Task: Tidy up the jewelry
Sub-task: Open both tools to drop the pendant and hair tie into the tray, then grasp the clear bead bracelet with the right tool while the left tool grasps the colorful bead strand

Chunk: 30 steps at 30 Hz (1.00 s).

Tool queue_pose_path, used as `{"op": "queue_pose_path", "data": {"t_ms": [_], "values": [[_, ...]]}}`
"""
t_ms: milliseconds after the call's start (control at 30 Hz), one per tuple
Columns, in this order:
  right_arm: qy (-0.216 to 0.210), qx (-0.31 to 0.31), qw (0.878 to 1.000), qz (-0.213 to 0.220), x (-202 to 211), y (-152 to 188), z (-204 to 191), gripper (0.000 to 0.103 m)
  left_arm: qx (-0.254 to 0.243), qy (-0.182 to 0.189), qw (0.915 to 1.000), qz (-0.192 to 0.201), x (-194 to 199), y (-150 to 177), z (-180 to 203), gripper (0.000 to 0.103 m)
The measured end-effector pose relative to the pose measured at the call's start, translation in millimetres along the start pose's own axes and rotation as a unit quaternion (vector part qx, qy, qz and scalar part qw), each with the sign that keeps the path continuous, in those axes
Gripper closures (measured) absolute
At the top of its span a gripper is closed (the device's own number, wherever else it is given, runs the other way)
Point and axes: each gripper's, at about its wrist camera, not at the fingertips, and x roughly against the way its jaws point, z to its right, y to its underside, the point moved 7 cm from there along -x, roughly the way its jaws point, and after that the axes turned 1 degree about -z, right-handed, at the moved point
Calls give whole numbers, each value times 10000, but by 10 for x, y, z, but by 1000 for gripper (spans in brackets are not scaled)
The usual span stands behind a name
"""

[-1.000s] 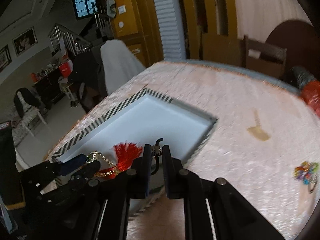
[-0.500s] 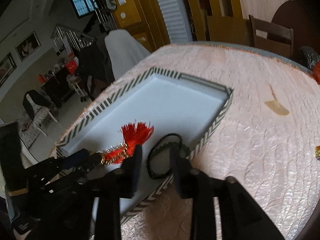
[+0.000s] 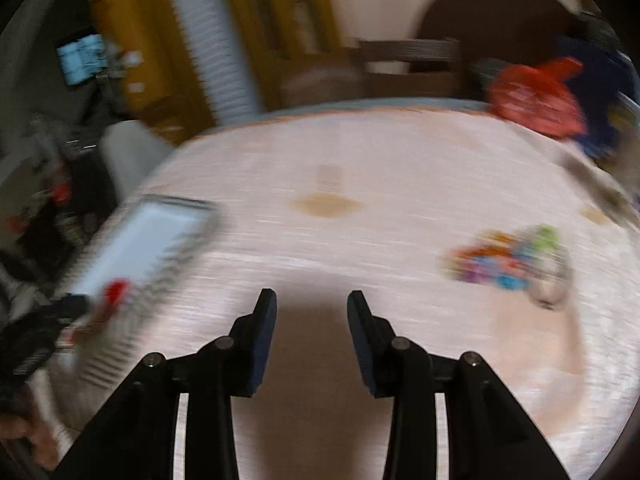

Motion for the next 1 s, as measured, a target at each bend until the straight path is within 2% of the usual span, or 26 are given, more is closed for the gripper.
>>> {"op": "queue_pose_path", "data": {"t_ms": [100,200,333,433,467,633,700,833,867,900,1000], "values": [[679,-340,9971,-11,91,51,752,65,-379,354,9985,-159,-148,80,549,46],[1033,-716,9921,11,163,93,1382,65,-588,643,9958,-287,-253,151,964,46],[973,-958,9905,165,204,92,1825,65,-852,886,9917,-381,-391,249,1393,46],[576,-773,9948,325,147,-13,1844,65,-884,872,9910,-503,-476,339,1465,44],[515,-659,9959,351,102,-63,1814,65,-897,881,9912,-425,-455,320,1483,43],[190,-16,9997,182,-186,-239,1625,66,-900,957,9901,-499,-497,320,1505,34],[286,202,9993,-91,-331,-257,1584,79,-937,943,9898,-504,-496,328,1519,33],[464,450,9974,-319,-427,-260,1549,81,-1009,939,9891,-518,-495,337,1538,29],[473,467,9970,-395,-432,-246,1542,86,-1020,932,9891,-517,-492,345,1540,29],[301,419,9974,-493,-422,-215,1514,95,-1019,940,9890,-518,-490,349,1540,29],[20,261,9964,-809,-288,-42,1476,96,-1009,934,9892,-516,-489,345,1536,29]]}}
